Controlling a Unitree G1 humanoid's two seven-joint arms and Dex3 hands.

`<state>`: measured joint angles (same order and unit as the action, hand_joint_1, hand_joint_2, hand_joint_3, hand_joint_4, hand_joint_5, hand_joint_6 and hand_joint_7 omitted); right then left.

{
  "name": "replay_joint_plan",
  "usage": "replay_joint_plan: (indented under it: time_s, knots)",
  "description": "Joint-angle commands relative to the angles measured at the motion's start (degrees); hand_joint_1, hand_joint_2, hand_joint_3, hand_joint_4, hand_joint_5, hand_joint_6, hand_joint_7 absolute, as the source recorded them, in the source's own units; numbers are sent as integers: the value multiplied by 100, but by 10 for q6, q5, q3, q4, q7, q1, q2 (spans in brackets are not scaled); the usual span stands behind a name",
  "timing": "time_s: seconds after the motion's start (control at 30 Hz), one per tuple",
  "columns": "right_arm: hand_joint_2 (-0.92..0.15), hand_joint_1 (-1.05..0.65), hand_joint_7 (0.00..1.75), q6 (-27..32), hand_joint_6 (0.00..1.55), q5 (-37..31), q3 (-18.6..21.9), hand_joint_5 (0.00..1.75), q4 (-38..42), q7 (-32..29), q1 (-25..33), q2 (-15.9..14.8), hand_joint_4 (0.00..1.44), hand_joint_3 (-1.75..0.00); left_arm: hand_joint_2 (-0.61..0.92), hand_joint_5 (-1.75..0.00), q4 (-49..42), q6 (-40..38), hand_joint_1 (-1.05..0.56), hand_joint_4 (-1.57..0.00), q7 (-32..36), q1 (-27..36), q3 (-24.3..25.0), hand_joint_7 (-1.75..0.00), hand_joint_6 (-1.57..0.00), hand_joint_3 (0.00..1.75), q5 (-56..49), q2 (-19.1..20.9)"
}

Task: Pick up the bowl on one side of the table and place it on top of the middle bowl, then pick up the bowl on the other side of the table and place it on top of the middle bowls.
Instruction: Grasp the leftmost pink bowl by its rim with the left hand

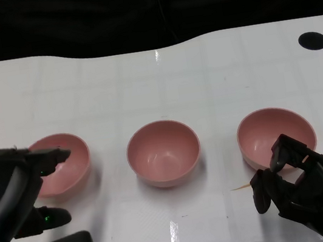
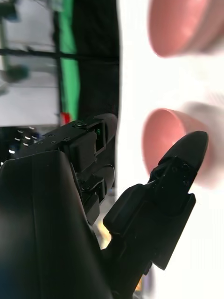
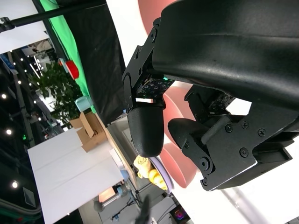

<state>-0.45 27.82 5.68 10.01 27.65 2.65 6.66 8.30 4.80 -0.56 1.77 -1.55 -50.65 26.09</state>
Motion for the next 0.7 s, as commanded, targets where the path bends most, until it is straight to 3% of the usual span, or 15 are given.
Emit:
replay_joint_plan:
  time_s: [0.03,0.7]
  knots:
    - [-50,0,167,-8,74,0,3,175,-1,-1,1,1,97,-131,81,-1,-66,8,-91,-60,4,-40,-19,0,-66,2,9,18]
    - [-50,-1,168,-8,74,-3,-5,175,-5,-11,4,5,98,-130,92,-1,-400,87,-83,-57,80,-218,-134,-1,-65,4,41,21]
